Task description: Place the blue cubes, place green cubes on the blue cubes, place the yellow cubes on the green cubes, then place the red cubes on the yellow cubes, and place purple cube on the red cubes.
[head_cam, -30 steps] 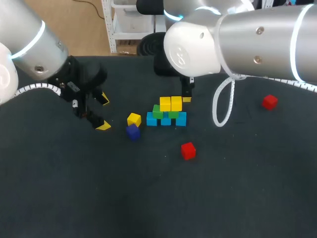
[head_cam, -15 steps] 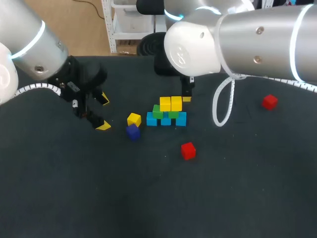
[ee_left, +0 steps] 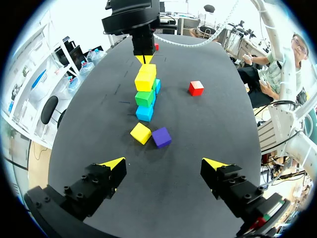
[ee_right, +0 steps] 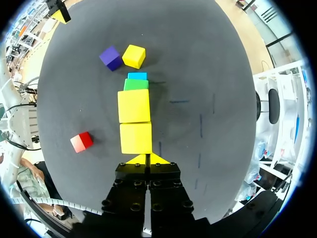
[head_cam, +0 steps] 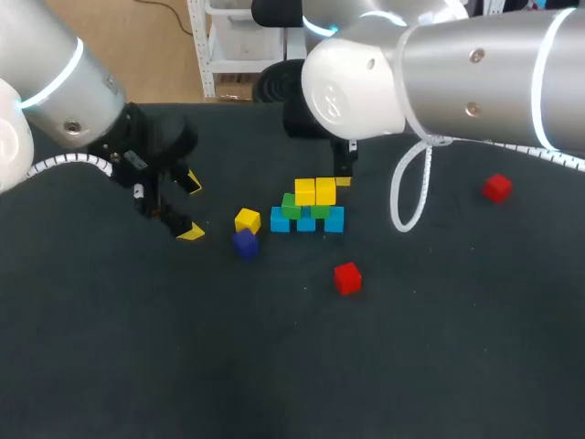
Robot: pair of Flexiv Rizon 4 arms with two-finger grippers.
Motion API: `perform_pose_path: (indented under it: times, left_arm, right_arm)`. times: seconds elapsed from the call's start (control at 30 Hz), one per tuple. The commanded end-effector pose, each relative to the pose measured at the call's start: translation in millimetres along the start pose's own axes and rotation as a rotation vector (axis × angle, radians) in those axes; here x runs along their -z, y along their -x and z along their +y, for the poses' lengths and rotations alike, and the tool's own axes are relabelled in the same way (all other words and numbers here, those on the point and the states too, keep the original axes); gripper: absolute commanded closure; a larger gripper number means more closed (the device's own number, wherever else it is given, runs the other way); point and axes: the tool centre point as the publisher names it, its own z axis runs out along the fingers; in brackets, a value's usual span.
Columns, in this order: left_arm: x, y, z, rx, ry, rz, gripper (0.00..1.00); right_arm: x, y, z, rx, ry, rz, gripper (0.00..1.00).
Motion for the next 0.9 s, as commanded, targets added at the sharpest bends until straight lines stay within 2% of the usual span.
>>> perform_pose_path:
  times: [0.03, 0.9]
  left_arm:
    - [0.0, -0.8, 0.4, -0.001, 0.0, -0.002, 0.0]
    - [0.0, -0.8, 0.4, -0.001, 0.0, -0.002, 0.0]
  right_arm:
    - [-0.1, 0.0, -0.9, 0.0, 0.002, -0.004, 1.0]
    - [2.8, 2.4, -2.9, 0.002, -0.006, -0.011, 1.0]
